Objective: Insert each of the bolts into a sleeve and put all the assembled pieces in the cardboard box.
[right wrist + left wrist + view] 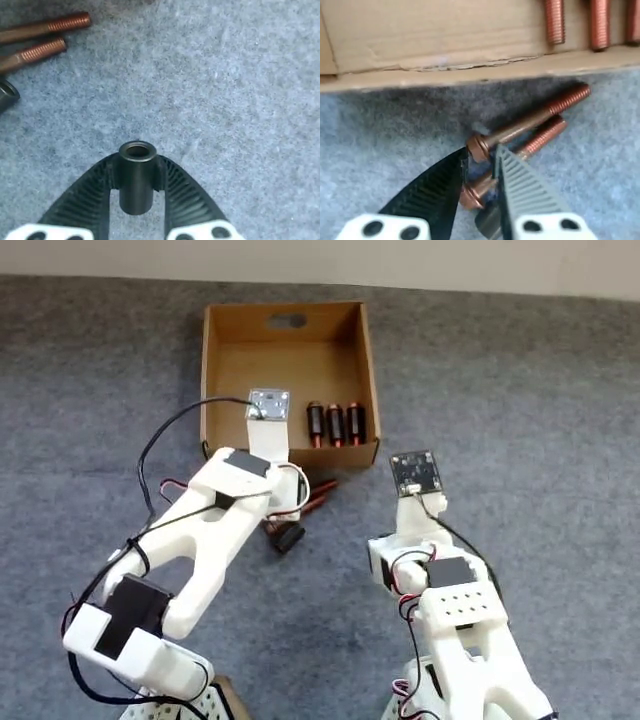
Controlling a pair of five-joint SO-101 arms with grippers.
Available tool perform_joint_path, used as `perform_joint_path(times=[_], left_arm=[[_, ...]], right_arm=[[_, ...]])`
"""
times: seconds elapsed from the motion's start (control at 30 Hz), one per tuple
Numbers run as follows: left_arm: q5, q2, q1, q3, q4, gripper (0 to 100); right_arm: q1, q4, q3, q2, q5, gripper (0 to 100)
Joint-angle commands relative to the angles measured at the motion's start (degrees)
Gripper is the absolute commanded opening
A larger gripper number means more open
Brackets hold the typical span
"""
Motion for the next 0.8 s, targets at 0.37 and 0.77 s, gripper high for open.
perform_joint_path(times=[0.37,0.77], left_arm=[[0.09,-0.92,-6.02,0.31,4.57,4],[-0.35,-0.92,-7.34,-8.75,20.92,4]], right_arm=[[0.57,-1.01,-0.22,-0.84,-0.35,0.5],[0.48,-1.01,-0.22,-0.84,-0.35,0.5]])
